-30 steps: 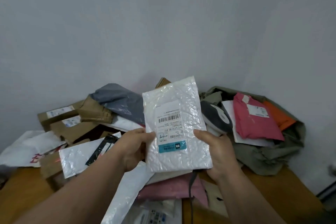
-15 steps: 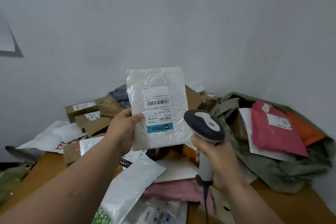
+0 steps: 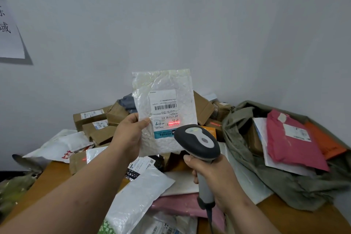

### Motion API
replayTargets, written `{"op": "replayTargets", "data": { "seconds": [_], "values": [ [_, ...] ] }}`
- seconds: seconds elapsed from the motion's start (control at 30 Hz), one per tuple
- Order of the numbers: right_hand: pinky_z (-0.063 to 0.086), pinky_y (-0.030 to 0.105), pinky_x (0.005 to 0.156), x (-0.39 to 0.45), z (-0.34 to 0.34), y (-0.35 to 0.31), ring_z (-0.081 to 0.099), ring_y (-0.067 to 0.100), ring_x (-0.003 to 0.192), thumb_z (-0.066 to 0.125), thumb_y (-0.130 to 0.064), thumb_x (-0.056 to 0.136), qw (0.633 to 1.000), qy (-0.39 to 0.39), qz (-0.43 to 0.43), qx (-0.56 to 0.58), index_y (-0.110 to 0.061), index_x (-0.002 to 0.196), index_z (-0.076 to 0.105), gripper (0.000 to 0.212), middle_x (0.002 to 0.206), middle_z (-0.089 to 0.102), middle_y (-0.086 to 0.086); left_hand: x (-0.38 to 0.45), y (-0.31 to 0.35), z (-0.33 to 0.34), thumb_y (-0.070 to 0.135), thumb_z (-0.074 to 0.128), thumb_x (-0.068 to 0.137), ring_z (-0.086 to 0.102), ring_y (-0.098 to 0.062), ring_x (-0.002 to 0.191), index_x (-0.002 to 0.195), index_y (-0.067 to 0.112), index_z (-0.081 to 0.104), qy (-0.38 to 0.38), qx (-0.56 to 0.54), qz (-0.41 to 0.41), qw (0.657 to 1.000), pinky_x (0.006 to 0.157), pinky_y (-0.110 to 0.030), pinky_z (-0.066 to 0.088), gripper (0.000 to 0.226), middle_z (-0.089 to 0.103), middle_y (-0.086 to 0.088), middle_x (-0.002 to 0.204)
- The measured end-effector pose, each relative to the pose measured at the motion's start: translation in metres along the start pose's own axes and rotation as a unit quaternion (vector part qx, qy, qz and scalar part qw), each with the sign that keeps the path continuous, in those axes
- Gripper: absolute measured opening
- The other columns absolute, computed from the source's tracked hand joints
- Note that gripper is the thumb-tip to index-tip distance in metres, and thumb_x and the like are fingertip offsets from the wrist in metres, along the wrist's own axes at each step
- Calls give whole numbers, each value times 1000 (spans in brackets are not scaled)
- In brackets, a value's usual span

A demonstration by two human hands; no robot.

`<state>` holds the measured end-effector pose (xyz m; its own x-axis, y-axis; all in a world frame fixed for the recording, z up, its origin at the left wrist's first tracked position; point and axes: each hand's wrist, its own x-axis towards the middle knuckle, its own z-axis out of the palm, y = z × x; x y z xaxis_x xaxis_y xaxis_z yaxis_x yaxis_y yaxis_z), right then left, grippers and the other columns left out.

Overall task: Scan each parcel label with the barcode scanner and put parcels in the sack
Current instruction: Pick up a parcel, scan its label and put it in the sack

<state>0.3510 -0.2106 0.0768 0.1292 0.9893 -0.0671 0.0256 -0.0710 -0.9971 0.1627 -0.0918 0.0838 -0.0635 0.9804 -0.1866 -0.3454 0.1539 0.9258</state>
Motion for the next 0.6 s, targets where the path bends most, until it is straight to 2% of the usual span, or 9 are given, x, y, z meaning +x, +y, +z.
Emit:
{"op": "replayTargets", "data": {
  "seconds": [0.23,0.4,0.6],
  "values": [
    [46,20,50,1,4,-1,54,13,55,79,-14,81,1000,11,10,8,-17,73,70,13,54,62,-6,4,1,-3,6,56,99,73,-31,94,104,7,61,7,9,-6,1000,74,-44,58,8,76,-10,100],
    [46,18,51,3,6,-1,55,14,57,80,-16,80,1000,15,14,7,-16,79,72,9,55,63,-7,4,2,-3,7,55,99,73,-29,92,106,7,61,7,7,-15,1000,68,-42,58,9,76,-9,99],
    [47,18,51,5,5,-1,57,14,59,80,-17,80,1000,12,13,4,-20,77,72,9,56,64,-7,6,-1,-3,8,55,100,72,-28,92,107,7,61,4,17,-19,1000,67,-41,57,10,76,-8,100]
  ]
}}
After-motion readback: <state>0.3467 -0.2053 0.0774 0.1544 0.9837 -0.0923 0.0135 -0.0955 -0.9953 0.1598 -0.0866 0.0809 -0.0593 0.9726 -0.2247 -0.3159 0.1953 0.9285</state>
